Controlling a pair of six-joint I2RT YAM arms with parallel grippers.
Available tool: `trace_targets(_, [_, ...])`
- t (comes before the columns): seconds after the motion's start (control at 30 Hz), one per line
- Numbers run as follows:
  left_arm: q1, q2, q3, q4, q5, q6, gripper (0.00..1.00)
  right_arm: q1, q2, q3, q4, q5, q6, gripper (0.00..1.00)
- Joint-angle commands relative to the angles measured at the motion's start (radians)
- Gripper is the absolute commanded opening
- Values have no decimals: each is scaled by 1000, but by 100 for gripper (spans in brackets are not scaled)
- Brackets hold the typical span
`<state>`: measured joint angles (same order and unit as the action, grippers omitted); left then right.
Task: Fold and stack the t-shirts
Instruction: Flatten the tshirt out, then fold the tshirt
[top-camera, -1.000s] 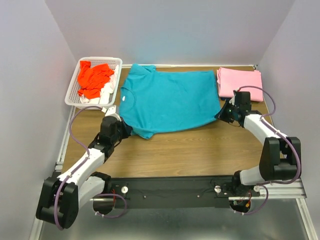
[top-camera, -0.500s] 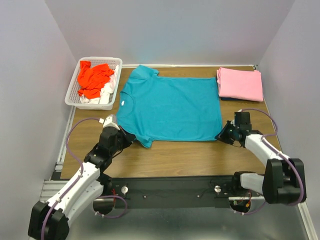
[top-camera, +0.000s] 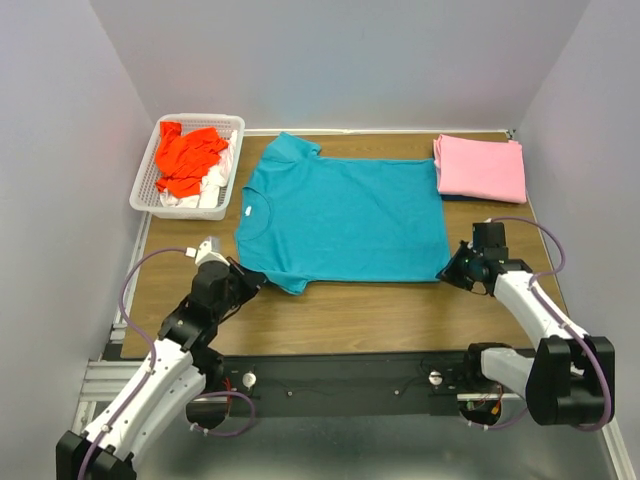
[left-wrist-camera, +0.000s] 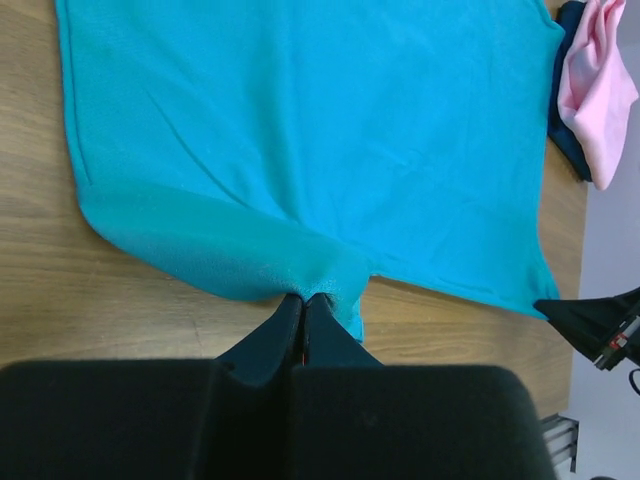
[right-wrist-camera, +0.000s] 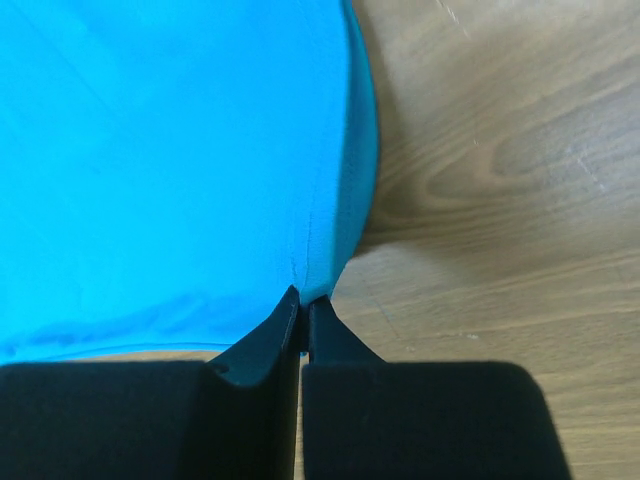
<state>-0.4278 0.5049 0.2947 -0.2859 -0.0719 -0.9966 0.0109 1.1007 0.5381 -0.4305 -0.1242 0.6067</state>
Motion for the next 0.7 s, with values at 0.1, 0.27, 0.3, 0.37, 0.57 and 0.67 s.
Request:
trace_targets(0.1, [-2,202,116,125,-80,58,0,-6,103,140,-25,37,-33,8])
trace_targets(0.27, [0,359,239,168,-124,116,0,-6,182,217,-27,46,-50,9])
trace_targets(0.3, [0,406,256,171,-134,128,0,-6,206,230,-27,43,-53,8])
trace_targets(0.37, [1,451,303,180,-150,160,0,-6,234,270,-25,40,-56,9])
trace_targets(0.57, [26,627,423,200,-174,260,0,-6,362,371,-17,26,-65,9])
trace_targets(0.67, [40,673,460,231,-143,305,0,-6,419,404,-13,20,-70,8])
